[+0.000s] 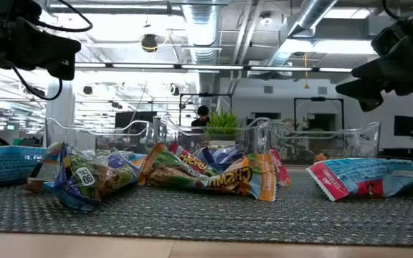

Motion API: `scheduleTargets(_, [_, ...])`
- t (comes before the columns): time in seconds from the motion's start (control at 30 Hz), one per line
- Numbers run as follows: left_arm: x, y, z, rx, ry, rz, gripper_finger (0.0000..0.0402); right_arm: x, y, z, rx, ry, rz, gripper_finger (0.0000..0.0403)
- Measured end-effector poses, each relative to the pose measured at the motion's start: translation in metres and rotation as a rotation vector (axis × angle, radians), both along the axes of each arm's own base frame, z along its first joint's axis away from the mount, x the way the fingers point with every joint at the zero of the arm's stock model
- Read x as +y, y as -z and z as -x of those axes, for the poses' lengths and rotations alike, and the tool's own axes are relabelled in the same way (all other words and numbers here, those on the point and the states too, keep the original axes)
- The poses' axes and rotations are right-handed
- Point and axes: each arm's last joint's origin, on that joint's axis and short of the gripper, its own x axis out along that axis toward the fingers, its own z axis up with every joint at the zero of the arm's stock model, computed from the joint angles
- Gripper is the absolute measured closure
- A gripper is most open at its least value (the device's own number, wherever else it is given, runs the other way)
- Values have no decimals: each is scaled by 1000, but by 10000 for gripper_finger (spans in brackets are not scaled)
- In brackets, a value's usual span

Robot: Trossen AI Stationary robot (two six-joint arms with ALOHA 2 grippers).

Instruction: Pick and place Granola Bars by type

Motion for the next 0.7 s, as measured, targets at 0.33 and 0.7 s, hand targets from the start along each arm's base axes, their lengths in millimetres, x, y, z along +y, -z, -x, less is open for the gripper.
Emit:
scheduleTargets(0.33, [0, 0, 0, 0, 0, 1, 401, 0, 0, 0, 0, 0, 0, 180])
scheduleTargets(0.7, [-2, -2, 1, 123, 114, 799, 401, 0, 0, 0, 0, 0, 0, 180])
